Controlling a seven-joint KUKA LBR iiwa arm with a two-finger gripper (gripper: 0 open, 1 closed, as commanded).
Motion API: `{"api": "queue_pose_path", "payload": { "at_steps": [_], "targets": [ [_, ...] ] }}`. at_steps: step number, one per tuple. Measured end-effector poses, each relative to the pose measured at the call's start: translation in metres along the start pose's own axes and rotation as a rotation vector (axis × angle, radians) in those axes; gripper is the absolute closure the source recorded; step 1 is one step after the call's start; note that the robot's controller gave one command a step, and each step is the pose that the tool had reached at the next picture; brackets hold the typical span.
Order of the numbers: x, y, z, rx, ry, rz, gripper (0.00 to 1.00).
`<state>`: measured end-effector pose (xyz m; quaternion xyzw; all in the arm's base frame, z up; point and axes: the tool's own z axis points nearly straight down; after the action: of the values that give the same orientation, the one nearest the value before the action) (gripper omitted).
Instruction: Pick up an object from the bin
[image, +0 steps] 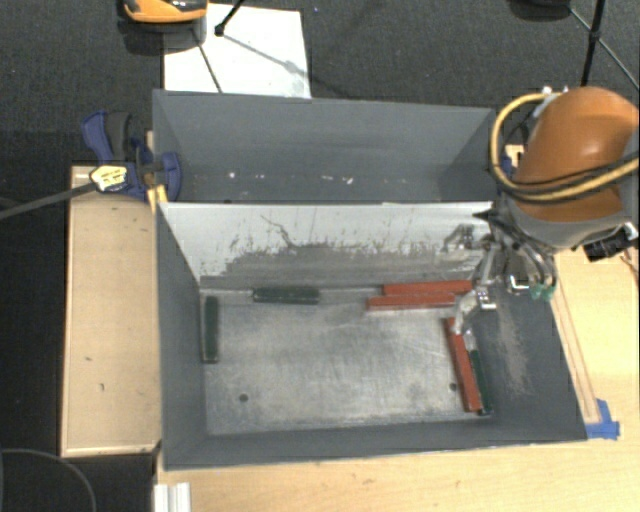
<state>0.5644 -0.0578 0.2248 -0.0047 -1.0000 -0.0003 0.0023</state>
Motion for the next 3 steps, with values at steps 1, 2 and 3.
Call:
{"api": "queue_pose_path", "payload": {
  "at_steps": [1, 2, 3],
  "targets": [
    [-0.002, 0.0, -0.005, 0.001, -0.009, -0.002, 0.0],
    [0.008, -0.021, 0.052, 0.001, -0.01, -0.158, 0.0],
    [0.027, -0.051, 0.065, 0.001, -0.005, -0.548, 0.0]
  ]
}}
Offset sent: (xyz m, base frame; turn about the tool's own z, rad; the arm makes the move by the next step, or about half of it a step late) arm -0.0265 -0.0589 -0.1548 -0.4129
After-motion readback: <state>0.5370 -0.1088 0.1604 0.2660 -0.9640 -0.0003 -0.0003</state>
